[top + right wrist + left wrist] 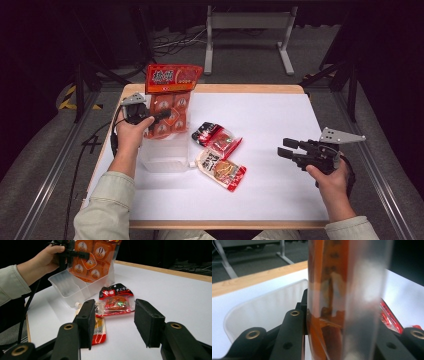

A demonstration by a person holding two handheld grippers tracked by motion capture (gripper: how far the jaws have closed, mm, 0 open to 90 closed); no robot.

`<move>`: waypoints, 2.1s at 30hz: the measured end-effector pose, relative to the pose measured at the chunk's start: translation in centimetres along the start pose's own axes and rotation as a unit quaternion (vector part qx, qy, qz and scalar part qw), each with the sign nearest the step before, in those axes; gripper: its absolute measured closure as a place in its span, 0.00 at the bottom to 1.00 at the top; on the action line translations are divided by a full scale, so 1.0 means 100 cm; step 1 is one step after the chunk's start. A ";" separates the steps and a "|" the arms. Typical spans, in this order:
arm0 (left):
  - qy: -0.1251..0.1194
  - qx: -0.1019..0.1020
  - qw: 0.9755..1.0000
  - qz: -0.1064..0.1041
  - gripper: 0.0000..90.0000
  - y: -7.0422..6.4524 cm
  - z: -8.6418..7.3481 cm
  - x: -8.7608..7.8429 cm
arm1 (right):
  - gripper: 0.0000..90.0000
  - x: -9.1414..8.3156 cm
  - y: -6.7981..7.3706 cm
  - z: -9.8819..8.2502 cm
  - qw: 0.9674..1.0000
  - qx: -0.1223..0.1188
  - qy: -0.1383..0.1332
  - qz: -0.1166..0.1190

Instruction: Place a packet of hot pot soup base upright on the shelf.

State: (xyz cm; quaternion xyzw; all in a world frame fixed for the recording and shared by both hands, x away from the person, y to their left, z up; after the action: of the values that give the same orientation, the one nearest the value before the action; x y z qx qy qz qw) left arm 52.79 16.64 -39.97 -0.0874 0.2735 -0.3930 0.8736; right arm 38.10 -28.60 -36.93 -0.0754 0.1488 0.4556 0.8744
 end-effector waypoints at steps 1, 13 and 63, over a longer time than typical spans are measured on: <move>0.004 0.003 1.000 0.002 0.79 0.001 0.000 0.000 | 0.58 0.000 0.000 0.000 1.000 0.000 0.000 0.000; 0.040 0.028 0.999 0.013 0.79 -0.008 -0.008 -0.004 | 0.57 0.002 0.001 -0.001 1.000 -0.001 0.004 0.003; 0.037 0.068 0.997 0.019 0.80 -0.034 0.059 -0.009 | 0.56 0.011 0.009 -0.007 0.999 -0.016 0.018 0.032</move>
State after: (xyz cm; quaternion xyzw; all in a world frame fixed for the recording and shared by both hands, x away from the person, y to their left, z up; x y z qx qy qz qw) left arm 53.34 14.64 -33.45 -0.0075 0.2800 -0.3972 0.8739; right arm 37.79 -27.41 -37.94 -0.0927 0.1598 0.4840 0.8553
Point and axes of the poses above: each handheld gripper's, and its own axes: x roughly forward along the jaws, z roughly out of its top, y roughly to its left, the point moved 5 cm from there along x, roughly forward along the jaws, and after that the axes turned 11 degrees about -x, right-handed, at the moved point
